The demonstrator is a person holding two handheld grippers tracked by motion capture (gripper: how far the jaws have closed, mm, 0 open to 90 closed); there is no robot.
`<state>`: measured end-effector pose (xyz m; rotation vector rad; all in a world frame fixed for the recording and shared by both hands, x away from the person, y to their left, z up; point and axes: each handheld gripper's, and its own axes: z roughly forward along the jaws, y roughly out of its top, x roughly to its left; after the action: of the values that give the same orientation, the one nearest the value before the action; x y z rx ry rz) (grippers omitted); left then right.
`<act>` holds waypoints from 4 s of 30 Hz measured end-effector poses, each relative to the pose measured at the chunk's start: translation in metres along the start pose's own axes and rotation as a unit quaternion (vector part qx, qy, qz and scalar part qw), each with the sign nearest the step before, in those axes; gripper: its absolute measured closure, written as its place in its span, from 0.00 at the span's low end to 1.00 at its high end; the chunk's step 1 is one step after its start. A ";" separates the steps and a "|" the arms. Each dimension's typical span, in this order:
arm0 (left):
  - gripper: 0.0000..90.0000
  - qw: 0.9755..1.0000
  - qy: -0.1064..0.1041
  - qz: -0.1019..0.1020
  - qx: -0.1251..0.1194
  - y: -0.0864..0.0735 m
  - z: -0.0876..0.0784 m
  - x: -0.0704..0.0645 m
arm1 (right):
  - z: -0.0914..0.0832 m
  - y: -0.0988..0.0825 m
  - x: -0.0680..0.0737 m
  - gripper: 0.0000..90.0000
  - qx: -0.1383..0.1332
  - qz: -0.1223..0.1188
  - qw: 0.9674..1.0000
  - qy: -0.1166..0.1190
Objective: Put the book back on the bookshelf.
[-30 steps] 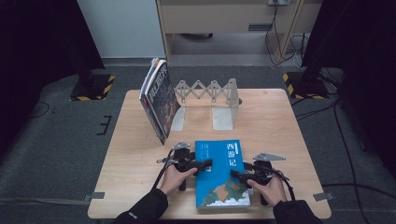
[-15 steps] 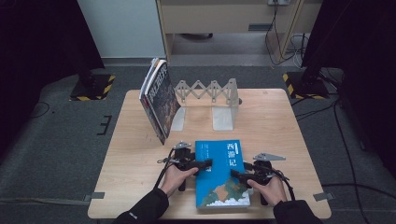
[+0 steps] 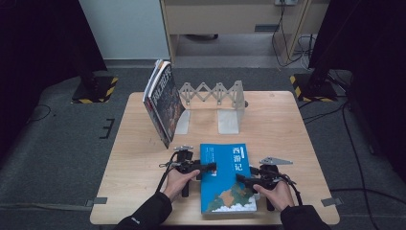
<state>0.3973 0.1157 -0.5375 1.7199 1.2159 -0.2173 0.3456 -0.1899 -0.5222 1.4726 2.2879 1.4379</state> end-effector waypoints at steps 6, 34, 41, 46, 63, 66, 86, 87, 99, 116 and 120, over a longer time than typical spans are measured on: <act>0.28 1.000 -0.015 -0.008 0.012 0.003 -0.002 0.001 | 0.000 0.000 -0.001 0.29 0.003 0.002 1.000 0.003; 0.53 0.996 -0.069 -0.003 0.050 0.016 -0.002 -0.017 | -0.001 0.004 -0.006 0.29 0.017 -0.009 0.999 0.026; 0.56 0.997 -0.060 -0.001 0.053 0.018 -0.007 -0.023 | -0.001 0.005 -0.008 0.29 0.021 -0.007 0.999 0.035; 0.57 0.997 -0.059 0.000 0.053 0.019 -0.009 -0.026 | -0.001 0.006 -0.008 0.30 0.019 -0.009 0.999 0.035; 0.60 0.997 -0.058 0.038 0.035 0.028 -0.022 -0.038 | -0.013 0.022 -0.010 0.64 -0.004 0.022 0.999 0.026; 0.61 0.997 -0.059 0.047 0.025 0.031 -0.027 -0.041 | -0.016 0.024 -0.009 0.67 -0.015 0.016 0.999 0.029; 0.66 0.990 -0.052 0.122 -0.049 0.055 -0.054 -0.067 | -0.029 0.053 0.001 0.76 -0.100 -0.024 0.994 0.034; 0.67 0.989 -0.052 0.127 -0.053 0.057 -0.055 -0.067 | -0.029 0.055 0.001 0.76 -0.104 -0.026 0.994 0.033; 0.67 0.980 -0.050 0.173 -0.091 0.053 -0.061 -0.074 | -0.035 0.063 0.003 0.79 -0.137 -0.050 0.989 0.031; 0.67 0.974 -0.049 0.204 -0.089 0.044 -0.068 -0.079 | -0.020 0.061 0.002 0.57 -0.150 -0.048 0.985 0.075; 0.67 0.974 -0.052 0.203 -0.085 0.046 -0.068 -0.079 | -0.022 0.063 0.002 0.65 -0.149 -0.045 0.985 0.071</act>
<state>0.3708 0.1190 -0.4263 1.7412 0.7612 0.0425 0.3767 -0.1963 -0.4631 1.2023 2.0622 1.8146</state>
